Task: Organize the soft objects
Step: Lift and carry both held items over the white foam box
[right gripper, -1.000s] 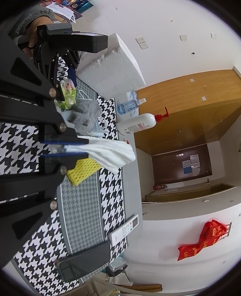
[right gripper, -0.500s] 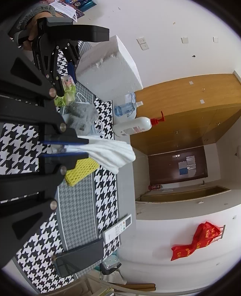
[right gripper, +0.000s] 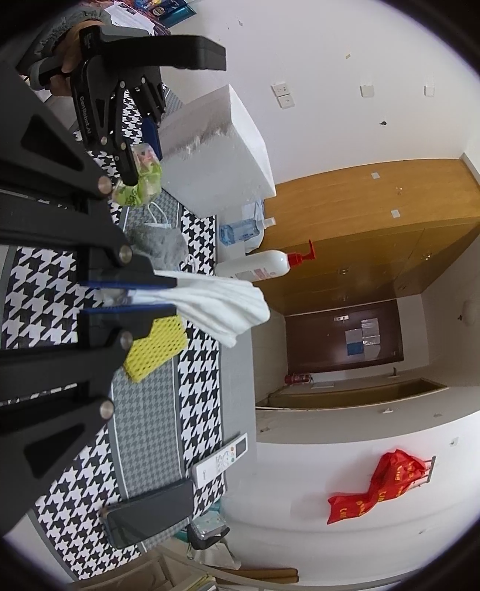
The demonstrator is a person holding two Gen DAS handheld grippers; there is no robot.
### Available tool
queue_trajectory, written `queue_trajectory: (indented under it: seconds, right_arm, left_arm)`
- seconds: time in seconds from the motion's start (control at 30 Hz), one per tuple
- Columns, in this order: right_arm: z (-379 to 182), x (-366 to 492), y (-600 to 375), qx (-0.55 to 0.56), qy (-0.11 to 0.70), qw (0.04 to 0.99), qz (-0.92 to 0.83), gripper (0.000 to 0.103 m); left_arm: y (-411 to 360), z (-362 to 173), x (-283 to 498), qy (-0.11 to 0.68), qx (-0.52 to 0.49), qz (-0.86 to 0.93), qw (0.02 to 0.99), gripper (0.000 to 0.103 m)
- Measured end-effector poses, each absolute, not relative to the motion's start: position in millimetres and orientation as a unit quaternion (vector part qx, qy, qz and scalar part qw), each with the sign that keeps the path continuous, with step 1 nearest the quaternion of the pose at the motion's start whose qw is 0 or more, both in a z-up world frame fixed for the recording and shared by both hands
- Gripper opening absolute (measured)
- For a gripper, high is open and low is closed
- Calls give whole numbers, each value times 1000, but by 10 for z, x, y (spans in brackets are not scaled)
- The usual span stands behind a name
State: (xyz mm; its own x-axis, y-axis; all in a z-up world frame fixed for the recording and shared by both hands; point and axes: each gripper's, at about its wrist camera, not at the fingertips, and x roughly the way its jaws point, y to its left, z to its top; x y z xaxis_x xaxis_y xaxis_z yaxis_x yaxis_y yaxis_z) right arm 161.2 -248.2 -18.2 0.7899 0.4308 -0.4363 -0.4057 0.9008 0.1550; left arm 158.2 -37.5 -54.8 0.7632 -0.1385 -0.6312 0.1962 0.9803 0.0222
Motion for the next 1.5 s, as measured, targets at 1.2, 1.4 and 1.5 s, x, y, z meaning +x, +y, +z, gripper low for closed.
queue_trajectory:
  seconds: [1.2,1.4,1.5]
  right_arm:
    - [136,1559,-2102,16,202,945,257,10]
    - [208,1591,-2031,13,195,944,266,10]
    - [242,1610,-1988,10,192,944,267,10]
  left_arm:
    - [39,175,1332,222,17,-46,974,53]
    - [149,305,1312,206,9,-36,978,53]
    - [183,350,1315,200,8,-31,979,53]
